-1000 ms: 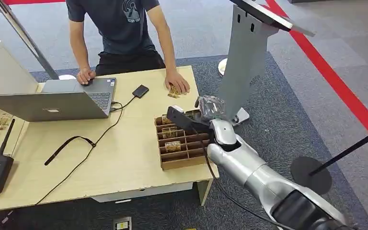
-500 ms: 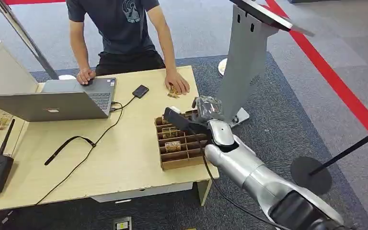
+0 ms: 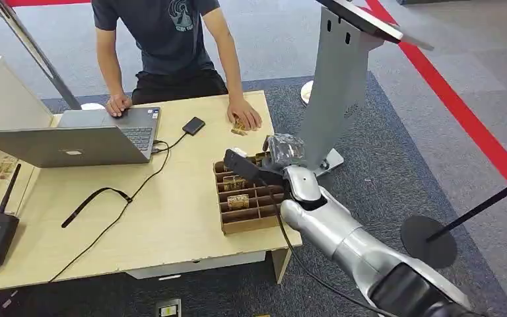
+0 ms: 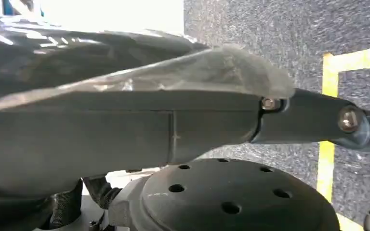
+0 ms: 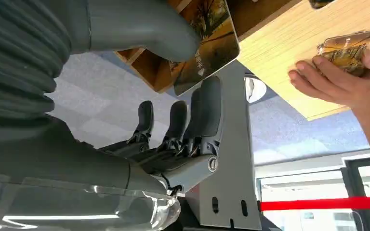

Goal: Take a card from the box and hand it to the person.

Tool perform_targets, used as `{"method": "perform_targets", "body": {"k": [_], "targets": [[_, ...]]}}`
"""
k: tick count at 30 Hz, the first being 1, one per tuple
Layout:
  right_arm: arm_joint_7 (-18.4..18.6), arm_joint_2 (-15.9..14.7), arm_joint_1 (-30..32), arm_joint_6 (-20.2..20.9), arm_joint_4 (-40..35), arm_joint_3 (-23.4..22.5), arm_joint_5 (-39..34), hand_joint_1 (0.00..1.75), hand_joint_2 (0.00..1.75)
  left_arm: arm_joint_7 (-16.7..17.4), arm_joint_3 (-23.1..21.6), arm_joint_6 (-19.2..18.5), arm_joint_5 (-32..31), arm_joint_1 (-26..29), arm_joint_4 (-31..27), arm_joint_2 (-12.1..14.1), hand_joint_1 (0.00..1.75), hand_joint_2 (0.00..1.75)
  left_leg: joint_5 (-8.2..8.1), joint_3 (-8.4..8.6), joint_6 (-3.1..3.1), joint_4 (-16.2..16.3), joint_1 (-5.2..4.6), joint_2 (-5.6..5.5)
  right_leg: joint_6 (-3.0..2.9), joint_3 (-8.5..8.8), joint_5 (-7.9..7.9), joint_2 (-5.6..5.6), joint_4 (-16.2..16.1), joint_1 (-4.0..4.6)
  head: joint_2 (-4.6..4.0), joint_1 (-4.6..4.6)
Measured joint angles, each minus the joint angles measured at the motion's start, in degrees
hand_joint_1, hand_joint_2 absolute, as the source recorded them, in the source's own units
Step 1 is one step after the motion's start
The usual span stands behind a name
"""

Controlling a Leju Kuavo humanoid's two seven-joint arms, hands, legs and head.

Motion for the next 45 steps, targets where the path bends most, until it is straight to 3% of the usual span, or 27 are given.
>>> {"method": "perform_targets", "body": {"k": [7, 22, 30, 31, 32, 33, 45], "targets": [[-0.1, 0.4, 0.0, 0.0, 0.3, 0.0, 0.0, 0.94, 1.75, 0.0, 0.1, 0.2, 0.0, -0.1, 0.0, -0.1, 0.0, 1.75, 0.0, 0.01, 0.0, 0.0, 0.0, 0.0, 0.0, 0.0, 0.0, 0.0, 0.0, 0.0, 0.0, 0.0], [-0.5, 0.6, 0.0, -0.3, 1.0, -0.7, 0.0, 1.08, 1.75, 0.0, 1.0, 0.9, -0.8, -0.1, 0.0, -0.7, 0.0, 1.75, 0.0, 0.03, 0.0, 0.0, 0.0, 0.0, 0.0, 0.03, 0.0, 0.0, 0.0, 0.0, 0.0, 0.0], [-0.8, 0.5, -0.1, -1.2, 1.2, -1.0, 0.2, 1.36, 1.75, 0.1, 1.4, 0.3, -1.2, -0.1, 0.0, -0.7, 0.0, 1.75, 0.0, 0.05, 0.0, 0.0, 0.0, 0.0, 0.0, 0.05, 0.0, 0.0, 0.0, 0.0, 0.0, 0.0], [-0.9, 0.5, 0.0, -1.4, 1.1, -1.0, 0.2, 1.48, 1.75, 0.1, 1.4, 0.3, -1.3, -0.1, 0.0, -0.7, 0.0, 1.75, 0.0, 0.06, 0.0, 0.0, 0.0, 0.0, 0.0, 0.05, 0.0, 0.0, 0.0, 0.0, 0.0, 0.0], [-1.1, 0.5, 0.0, -1.6, 1.1, -1.0, 0.3, 1.71, 1.75, 0.1, 1.4, 0.3, -1.5, -0.1, 0.0, -0.7, 0.0, 1.75, 0.0, 0.06, 0.0, 0.0, 0.0, 0.0, 0.0, 0.05, 0.0, 0.0, 0.0, 0.0, 0.0, 0.0], [-1.4, 0.5, 0.0, -2.0, 1.1, -1.0, 0.5, 1.75, 1.75, 0.0, 1.4, 0.3, -1.7, -0.1, 0.0, -0.7, 0.0, 1.75, 0.0, 0.06, 0.0, 0.0, 0.0, 0.0, 0.0, 0.05, 0.0, 0.0, 0.0, 0.0, 0.0, 0.0], [-5.7, -0.1, 0.5, -6.3, -1.8, -1.3, 1.1, 1.75, 1.75, -0.4, 1.9, 0.3, -2.8, -0.4, 0.0, -0.7, 0.0, 1.75, 0.01, 0.11, -0.01, 0.0, 0.0, 0.02, 0.0, 0.09, 0.01, 0.0, 0.0, 0.0, 0.0, 0.0]]}}
